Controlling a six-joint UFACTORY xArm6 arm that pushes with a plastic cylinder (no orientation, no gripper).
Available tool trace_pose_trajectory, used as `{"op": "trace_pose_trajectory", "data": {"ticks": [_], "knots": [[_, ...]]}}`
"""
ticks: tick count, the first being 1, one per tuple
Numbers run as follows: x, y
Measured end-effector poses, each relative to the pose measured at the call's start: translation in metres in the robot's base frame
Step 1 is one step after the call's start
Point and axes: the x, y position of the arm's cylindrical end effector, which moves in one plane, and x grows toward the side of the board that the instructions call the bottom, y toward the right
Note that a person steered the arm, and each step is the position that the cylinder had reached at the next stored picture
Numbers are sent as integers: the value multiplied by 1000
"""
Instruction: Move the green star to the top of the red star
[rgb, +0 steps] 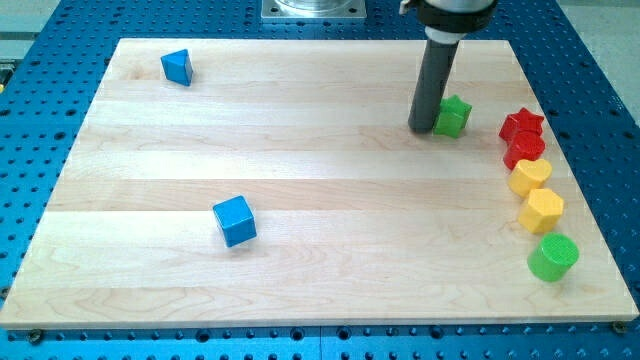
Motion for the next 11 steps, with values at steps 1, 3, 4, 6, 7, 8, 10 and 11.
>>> {"op": "trace_pose_trajectory", "data": {"ticks": [1, 3, 4, 6, 7, 8, 10, 11], "knots": [[34, -1], [-20, 53], [-37, 54], [-55, 55], [-54, 85], [-54, 96], [-54, 21], [-16, -85]]}}
